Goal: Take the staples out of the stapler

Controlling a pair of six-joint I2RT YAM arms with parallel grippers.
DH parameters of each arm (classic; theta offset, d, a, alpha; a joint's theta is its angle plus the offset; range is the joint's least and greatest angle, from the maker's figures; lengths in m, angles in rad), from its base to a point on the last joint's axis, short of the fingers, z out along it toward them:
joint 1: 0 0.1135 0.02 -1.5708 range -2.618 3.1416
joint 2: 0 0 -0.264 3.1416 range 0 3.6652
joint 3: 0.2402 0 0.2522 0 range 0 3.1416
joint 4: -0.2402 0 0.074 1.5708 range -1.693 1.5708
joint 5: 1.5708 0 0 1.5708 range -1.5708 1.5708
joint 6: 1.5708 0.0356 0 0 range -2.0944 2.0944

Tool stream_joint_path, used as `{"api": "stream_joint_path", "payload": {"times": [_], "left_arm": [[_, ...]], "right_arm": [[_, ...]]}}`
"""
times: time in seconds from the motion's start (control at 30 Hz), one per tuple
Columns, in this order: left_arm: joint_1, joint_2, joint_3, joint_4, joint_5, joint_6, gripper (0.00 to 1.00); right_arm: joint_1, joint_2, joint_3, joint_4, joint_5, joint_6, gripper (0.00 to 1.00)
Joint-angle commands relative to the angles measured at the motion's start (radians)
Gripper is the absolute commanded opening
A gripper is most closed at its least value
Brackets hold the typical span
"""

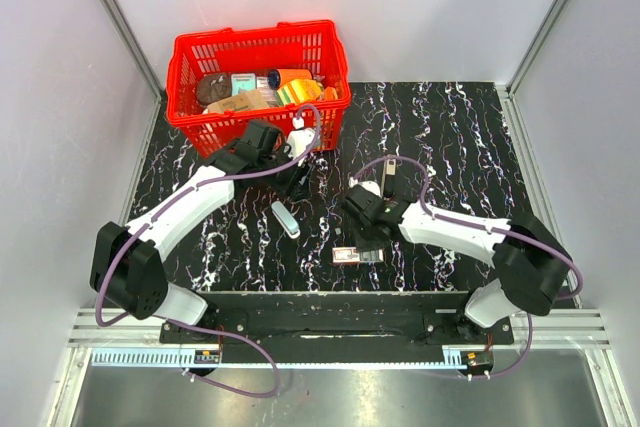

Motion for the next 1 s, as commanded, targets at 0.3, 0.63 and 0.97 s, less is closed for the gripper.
{"api": "stream_joint_path", "payload": {"times": [0.3, 0.63, 0.97], "left_arm": [[-0.046, 0.012, 0.001, 0.021, -0.016, 0.078, 0.52], [-0.214, 0.236, 0.097, 0.027, -0.105, 0.26, 0.54], [-0.283, 0.313, 0.029, 0.127, -0.201, 0.445, 0.54]], "right_arm": [[-0.122, -0.171, 0.095, -0.045, 0.014, -0.046, 0.21], [-0.288, -0.363, 0.004, -0.043, 0.002, -0.081, 0.29], [-0.388, -0.49, -0.062, -0.052, -0.018, -0.106, 0.31]]}}
